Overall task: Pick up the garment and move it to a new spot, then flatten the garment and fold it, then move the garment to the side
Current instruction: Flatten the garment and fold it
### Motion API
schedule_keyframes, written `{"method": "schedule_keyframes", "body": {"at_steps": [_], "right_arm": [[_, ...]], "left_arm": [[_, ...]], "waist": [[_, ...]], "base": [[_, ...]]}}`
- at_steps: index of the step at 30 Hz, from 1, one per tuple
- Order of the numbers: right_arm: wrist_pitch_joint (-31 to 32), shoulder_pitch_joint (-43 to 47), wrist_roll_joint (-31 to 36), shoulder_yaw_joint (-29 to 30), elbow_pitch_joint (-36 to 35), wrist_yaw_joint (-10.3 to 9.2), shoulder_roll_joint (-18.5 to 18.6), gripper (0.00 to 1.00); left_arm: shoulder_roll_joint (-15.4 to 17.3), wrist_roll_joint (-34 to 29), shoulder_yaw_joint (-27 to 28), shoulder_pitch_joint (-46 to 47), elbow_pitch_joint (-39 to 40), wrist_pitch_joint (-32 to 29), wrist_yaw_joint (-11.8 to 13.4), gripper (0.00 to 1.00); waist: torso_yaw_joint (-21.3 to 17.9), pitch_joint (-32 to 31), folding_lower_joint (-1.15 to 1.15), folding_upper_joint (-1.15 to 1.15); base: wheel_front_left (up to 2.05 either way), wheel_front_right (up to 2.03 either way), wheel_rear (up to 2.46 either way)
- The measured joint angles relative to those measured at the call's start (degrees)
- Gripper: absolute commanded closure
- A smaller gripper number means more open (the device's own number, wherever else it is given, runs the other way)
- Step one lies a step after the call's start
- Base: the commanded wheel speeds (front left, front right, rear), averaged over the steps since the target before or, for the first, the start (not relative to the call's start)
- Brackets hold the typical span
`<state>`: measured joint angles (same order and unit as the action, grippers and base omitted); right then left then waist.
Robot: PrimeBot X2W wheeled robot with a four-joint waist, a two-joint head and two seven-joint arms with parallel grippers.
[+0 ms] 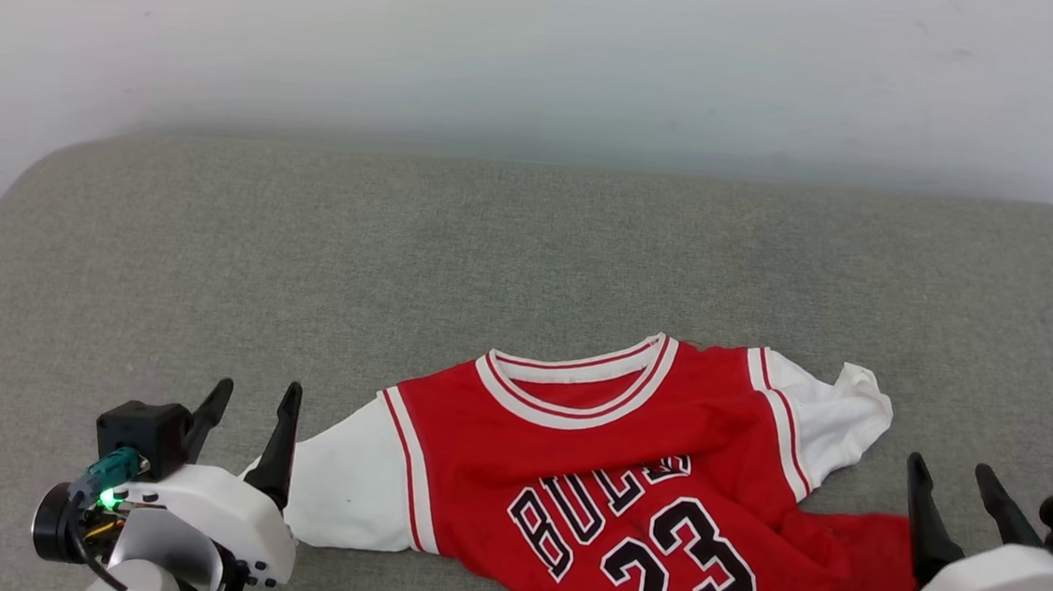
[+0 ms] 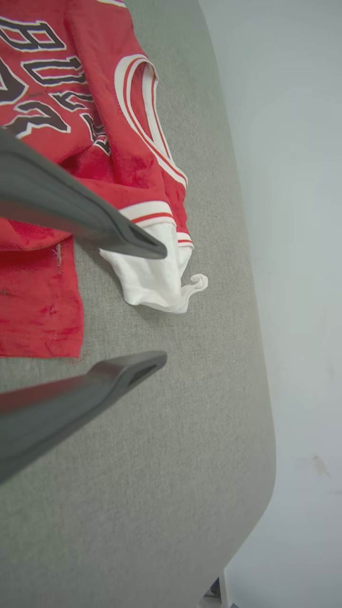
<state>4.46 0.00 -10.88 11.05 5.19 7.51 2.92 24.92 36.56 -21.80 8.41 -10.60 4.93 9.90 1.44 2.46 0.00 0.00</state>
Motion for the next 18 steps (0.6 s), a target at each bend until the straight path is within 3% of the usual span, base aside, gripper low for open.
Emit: {"method": "schedule_keyframes", "body": {"at_steps": [6, 10, 18], "right_arm": [[10.4, -6.09, 1.53, 1.07, 3.83, 0.0, 0.79, 0.0], [21.17, -11.63, 2.21, 1.66, 7.6, 0.0, 3.69, 0.0], [35.66, -21.79, 1.75, -1.99, 10.93, 0.0, 7.58, 0.0]], "left_arm": [[-0.73, -2.25, 0.04, 0.1, 3.16, 5.69, 0.45, 0.0], [-1.32, -3.04, -0.41, 0.97, 4.86, 6.47, 0.45, 0.0], [-1.86, -3.55, -0.94, 2.81, 7.42, 7.24, 0.24, 0.0]], "waist": [[0.89, 1.35, 0.0, 0.0], [1.96, 2.75, 0.0, 0.0], [4.33, 6.71, 0.01, 0.0]], "base": [[0.0, 0.0, 0.0], [0.0, 0.0, 0.0], [0.0, 0.0, 0.0]]}}
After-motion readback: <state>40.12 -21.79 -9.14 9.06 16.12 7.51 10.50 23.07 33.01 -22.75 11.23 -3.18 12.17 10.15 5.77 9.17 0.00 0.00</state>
